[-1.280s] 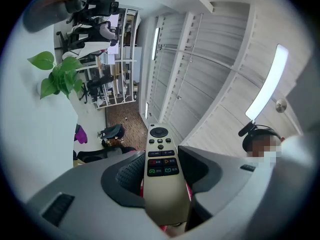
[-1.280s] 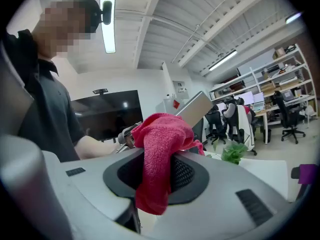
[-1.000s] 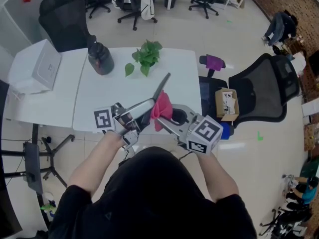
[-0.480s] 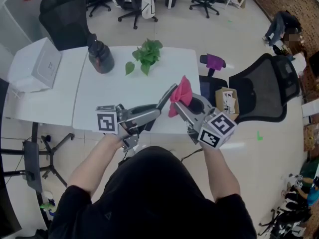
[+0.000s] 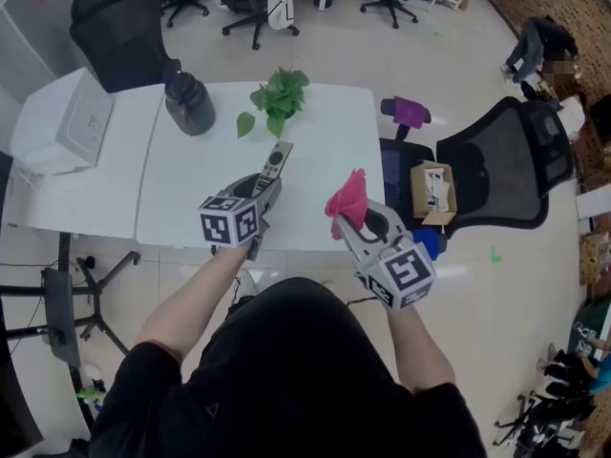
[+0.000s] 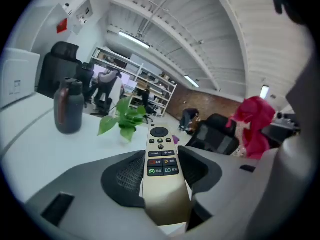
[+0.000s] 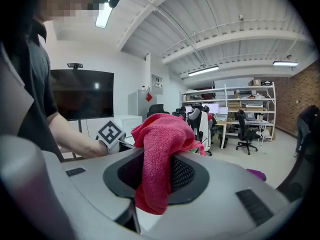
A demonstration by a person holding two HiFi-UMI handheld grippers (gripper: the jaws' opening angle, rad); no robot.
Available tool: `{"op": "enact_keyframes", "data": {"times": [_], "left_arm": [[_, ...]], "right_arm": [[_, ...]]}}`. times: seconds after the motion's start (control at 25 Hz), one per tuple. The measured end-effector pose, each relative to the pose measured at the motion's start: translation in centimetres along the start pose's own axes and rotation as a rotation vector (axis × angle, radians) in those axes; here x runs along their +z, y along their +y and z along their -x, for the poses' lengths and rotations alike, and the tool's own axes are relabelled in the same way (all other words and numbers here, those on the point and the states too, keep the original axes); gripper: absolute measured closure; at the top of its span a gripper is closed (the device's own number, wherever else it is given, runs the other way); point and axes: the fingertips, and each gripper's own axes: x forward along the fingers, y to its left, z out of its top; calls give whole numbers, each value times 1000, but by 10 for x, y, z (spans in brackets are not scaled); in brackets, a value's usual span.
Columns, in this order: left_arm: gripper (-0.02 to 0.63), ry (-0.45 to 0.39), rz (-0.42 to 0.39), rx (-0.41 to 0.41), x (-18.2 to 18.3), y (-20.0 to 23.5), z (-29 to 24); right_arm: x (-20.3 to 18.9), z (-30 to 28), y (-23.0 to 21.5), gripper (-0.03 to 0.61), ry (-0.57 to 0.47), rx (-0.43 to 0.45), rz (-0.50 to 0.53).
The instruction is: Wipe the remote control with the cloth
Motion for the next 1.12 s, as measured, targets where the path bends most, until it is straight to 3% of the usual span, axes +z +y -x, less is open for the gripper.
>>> {"op": "enact_keyframes", "data": {"times": [0.16,0.44,0.52,0.68,1.12], "left_arm": [[403,97,-61,190,-37,45,-25],[402,284,-171,323,-98,86,-71],[402,321,-201,343,-112,95,-77],[402,358,-186,349,-139,101,-84],[400,422,-278,347,-157,98,-97]], "right_arm": [[-22,3,6,471,64,-25,14],[-46,16,10,471,124,-57,-15],[-54,19,9,471,133,-59,-9],[-61,27,7,471,173,-86,-39],[-75,30,-1,471,207,-79,-29]]}}
